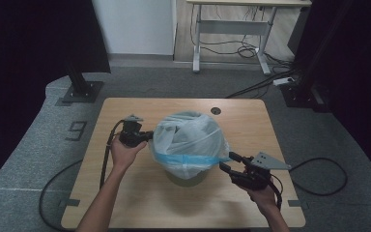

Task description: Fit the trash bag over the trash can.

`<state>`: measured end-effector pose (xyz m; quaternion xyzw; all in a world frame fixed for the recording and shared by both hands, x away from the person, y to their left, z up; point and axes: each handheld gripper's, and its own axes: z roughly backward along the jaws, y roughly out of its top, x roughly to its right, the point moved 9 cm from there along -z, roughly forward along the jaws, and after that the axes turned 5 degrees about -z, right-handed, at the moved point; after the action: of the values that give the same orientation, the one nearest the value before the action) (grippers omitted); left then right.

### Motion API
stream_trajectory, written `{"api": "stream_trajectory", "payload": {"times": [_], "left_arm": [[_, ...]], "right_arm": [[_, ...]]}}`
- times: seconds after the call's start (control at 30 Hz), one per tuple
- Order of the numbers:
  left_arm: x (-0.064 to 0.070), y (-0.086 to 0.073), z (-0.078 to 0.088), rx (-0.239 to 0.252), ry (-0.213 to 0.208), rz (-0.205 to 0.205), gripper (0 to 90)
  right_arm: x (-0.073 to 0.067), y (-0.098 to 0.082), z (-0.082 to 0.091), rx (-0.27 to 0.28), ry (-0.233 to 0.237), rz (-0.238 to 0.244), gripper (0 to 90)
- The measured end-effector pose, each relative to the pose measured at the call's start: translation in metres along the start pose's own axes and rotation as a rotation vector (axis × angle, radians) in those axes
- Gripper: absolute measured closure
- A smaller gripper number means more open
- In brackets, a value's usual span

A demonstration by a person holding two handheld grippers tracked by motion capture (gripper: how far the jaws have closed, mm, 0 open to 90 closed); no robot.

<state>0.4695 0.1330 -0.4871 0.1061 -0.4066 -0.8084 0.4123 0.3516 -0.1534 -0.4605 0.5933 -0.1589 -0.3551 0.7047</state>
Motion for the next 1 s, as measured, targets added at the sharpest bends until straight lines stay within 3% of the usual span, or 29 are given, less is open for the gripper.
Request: {"api": "stream_trajectory", "payload": {"times": [0.27,0.37,0.5,0.6,0.73,0.9,1.0], "left_arm": [[-0.001,0.0,0.0,-0.001,-0.002,0.002,88.7],[0.0,0.0,0.0,-0.001,-0.006,-0.001,88.6],[0.001,0.0,0.0,-0.001,-0.006,-0.004,88.6],[0.003,0.0,0.002,-0.003,-0.005,-0.016,88.6],[0.003,-0.001,0.005,-0.005,-0.003,-0.022,88.6],[0.002,-0.003,0.008,-0.019,0.001,-0.024,88.4],[0.001,-0.004,0.009,-0.028,0.003,-0.023,88.3]], "right_arm": [[-0.014,-0.003,-0.011,-0.018,0.063,0.061,42.3],[-0.019,-0.004,-0.012,-0.02,0.07,0.088,47.5],[-0.022,-0.006,-0.014,-0.017,0.074,0.12,63.7],[-0.025,-0.009,-0.014,-0.019,0.064,0.157,85.7],[-0.034,-0.019,-0.014,-0.022,0.1,0.171,89.1],[-0.042,-0.052,-0.025,-0.12,0.114,0.218,89.1],[-0.037,-0.07,-0.034,-0.175,0.097,0.201,89.1]]}}
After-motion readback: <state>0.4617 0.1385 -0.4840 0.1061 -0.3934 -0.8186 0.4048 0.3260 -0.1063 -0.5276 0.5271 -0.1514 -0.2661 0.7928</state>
